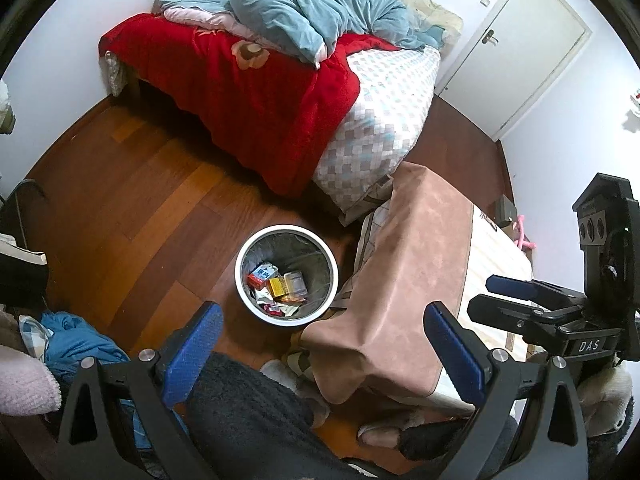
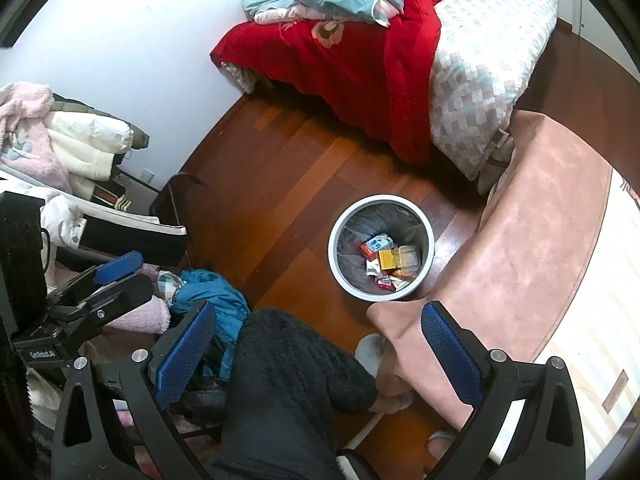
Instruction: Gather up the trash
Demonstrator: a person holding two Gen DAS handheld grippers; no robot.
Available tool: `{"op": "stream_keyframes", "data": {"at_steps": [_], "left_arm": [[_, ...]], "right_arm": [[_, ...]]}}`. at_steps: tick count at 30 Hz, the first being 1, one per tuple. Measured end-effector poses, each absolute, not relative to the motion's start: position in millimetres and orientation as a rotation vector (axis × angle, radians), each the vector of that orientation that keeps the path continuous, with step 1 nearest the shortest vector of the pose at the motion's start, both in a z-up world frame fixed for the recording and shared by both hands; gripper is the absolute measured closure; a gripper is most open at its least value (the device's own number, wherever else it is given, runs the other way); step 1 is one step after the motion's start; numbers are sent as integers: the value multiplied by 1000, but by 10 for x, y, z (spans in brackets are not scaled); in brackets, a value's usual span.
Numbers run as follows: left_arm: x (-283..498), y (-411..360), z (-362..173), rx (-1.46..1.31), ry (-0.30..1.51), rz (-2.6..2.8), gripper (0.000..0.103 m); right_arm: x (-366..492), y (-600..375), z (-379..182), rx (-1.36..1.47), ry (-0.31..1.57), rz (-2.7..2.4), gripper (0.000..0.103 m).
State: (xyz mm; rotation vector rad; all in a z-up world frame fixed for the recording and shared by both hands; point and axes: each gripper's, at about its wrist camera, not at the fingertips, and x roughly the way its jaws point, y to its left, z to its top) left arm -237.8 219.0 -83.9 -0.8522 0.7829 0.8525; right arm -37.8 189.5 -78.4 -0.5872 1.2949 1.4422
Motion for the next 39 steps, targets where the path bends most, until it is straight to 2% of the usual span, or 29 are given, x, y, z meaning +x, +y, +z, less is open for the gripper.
{"op": "stream_keyframes", "data": {"at_steps": [39], "left_arm": [[-2390,2204,-993,-882,785,846,0]], "right_arm": [[-427,1885,-832,-618,1329,1474,0]]}}
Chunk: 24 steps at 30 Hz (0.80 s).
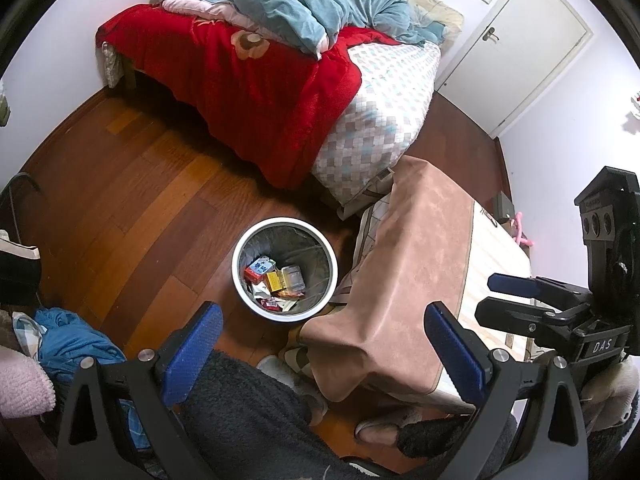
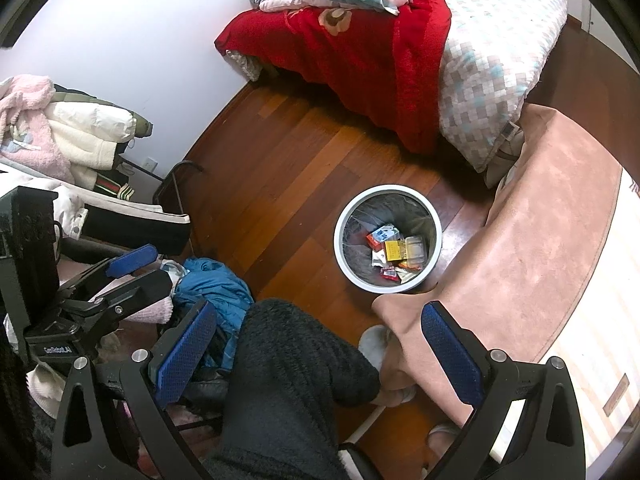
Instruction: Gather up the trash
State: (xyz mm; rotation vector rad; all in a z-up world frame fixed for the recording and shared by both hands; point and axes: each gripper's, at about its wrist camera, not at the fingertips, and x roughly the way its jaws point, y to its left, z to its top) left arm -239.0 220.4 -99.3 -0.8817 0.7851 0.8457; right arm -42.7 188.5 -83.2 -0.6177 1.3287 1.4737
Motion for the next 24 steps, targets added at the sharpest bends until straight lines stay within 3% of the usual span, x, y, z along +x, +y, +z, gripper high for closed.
{"op": "stream_keyframes", "data": {"at_steps": [24], "left_arm": [[-2398,2196,-981,-880,784,845,0]], "right_arm": [[-490,1870,-872,-636,1330,1491,0]]}}
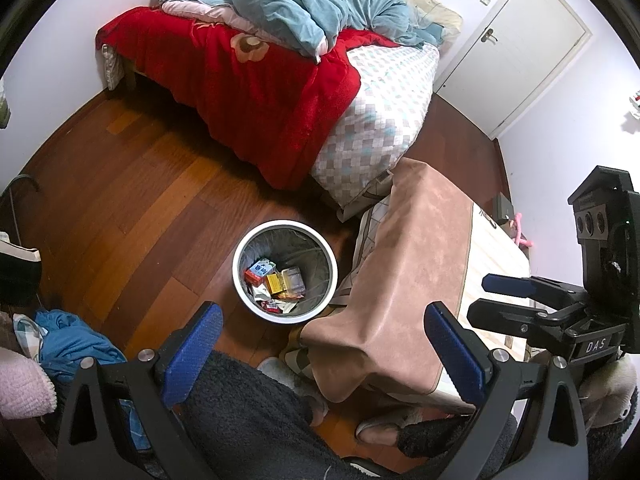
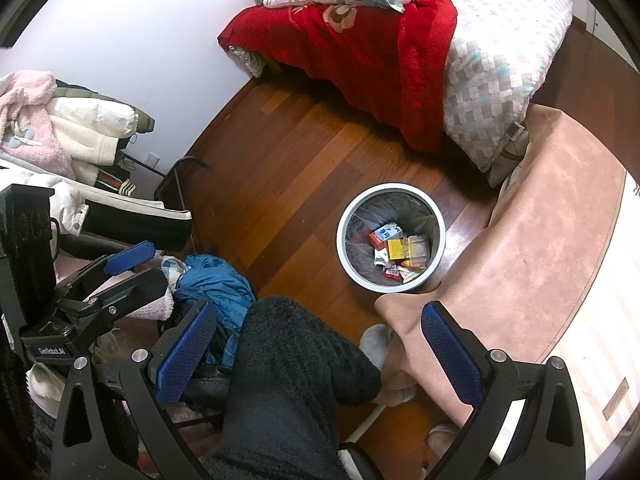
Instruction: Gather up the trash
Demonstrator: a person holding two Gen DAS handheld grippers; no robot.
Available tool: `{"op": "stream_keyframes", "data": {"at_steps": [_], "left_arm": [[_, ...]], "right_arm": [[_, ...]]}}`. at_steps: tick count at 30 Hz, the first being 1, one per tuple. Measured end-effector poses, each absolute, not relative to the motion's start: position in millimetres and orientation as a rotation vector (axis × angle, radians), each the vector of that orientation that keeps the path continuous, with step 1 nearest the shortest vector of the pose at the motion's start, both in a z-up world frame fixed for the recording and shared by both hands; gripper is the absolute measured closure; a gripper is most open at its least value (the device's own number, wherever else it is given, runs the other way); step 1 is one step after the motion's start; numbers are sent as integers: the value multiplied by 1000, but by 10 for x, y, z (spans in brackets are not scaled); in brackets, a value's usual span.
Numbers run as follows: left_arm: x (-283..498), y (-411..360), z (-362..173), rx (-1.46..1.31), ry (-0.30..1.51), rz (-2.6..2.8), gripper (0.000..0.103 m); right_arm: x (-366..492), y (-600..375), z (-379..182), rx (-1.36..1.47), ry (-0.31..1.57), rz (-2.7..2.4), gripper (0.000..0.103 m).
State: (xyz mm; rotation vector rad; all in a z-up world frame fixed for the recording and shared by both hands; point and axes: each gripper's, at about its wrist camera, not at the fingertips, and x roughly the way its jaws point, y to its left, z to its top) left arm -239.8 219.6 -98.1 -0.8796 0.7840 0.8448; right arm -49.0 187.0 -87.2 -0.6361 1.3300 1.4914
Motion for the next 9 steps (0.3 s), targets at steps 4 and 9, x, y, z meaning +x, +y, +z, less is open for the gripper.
{"op": "stream_keyframes", "data": {"at_steps": [4,9], "left_arm": [[-2406,2202,-981,-878,784,843,0],[-2400,2214,-942,-875,771,845,0]], "right_arm": [[-496,1872,-872,-637,1331,1495,0],[-488,1866,-883,-634,1332,1497,0]]}}
